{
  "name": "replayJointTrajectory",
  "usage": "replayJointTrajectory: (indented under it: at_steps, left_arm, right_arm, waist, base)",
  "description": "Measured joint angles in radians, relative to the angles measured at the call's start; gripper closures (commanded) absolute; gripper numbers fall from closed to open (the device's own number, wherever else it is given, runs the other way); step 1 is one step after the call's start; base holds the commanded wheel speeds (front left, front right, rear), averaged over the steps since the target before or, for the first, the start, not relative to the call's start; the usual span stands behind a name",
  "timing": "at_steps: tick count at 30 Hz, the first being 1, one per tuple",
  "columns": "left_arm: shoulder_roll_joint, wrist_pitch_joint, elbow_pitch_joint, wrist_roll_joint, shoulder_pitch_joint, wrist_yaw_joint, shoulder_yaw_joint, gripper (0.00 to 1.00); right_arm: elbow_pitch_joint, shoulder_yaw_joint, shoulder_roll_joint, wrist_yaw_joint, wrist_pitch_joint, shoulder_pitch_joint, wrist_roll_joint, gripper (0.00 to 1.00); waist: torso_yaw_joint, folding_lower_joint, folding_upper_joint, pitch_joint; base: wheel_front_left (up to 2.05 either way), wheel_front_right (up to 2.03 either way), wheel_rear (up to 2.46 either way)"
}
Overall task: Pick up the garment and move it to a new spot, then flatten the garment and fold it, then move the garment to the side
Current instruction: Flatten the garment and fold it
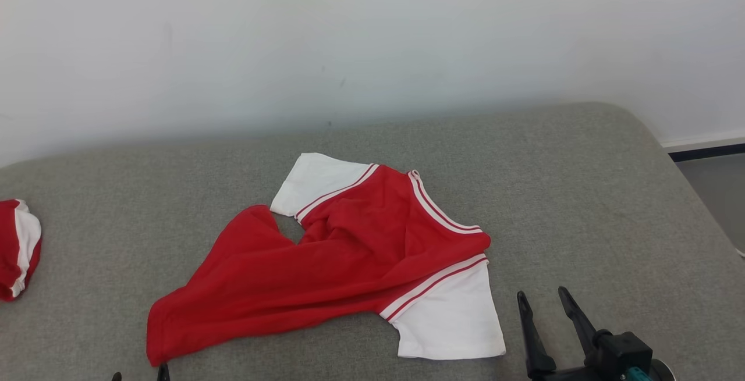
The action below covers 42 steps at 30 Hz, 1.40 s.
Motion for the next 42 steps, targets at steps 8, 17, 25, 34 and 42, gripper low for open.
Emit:
replayJointTrajectory:
  at_steps: [8, 17, 25, 34, 42]
  left_arm:
    - [-0.006, 0.0, -0.013, 0.007, 0.019, -0.006, 0.006, 0.0]
    - [-0.011, 0.0, -0.005, -0.009, -0.009, -0.007, -0.02, 0.0]
    - [-0.014, 0.0, 0.013, -0.025, -0.056, -0.007, -0.042, 0.0]
    - [-0.011, 0.0, 0.028, -0.035, -0.104, -0.007, -0.044, 0.0]
    - [-0.01, 0.0, 0.034, -0.038, -0.122, -0.007, -0.05, 0.0]
  right_arm:
    - [-0.003, -0.001, 0.0, 0.0, 0.0, 0.02, 0.0, 0.0]
    - [0.022, 0.017, 0.0, 0.0, 0.0, 0.015, 0.0, 0.0]
    - [0.092, 0.029, -0.001, 0.0, 0.0, -0.026, -0.001, 0.0]
    - [0.207, 0.047, 0.0, 0.0, 0.0, -0.076, -0.002, 0.0]
    - [0.279, 0.081, 0.0, 0.0, -0.002, -0.083, 0.001, 0.0]
  waist:
    - [-0.007, 0.0001, 0.0, -0.003]
    - [0.003, 0.0001, 0.0, 0.034]
    - [0.015, 0.0002, 0.0001, 0.093]
    - [0.022, 0.0003, 0.0001, 0.166]
    - [0.023, 0.0002, 0.0001, 0.199]
  base:
    - [0.0, 0.0, 0.0]
    - [0.0, 0.0, 0.0]
    - [0.0, 0.0, 0.0]
    - [0.0, 0.0, 0.0]
    - [0.0, 0.0, 0.0]
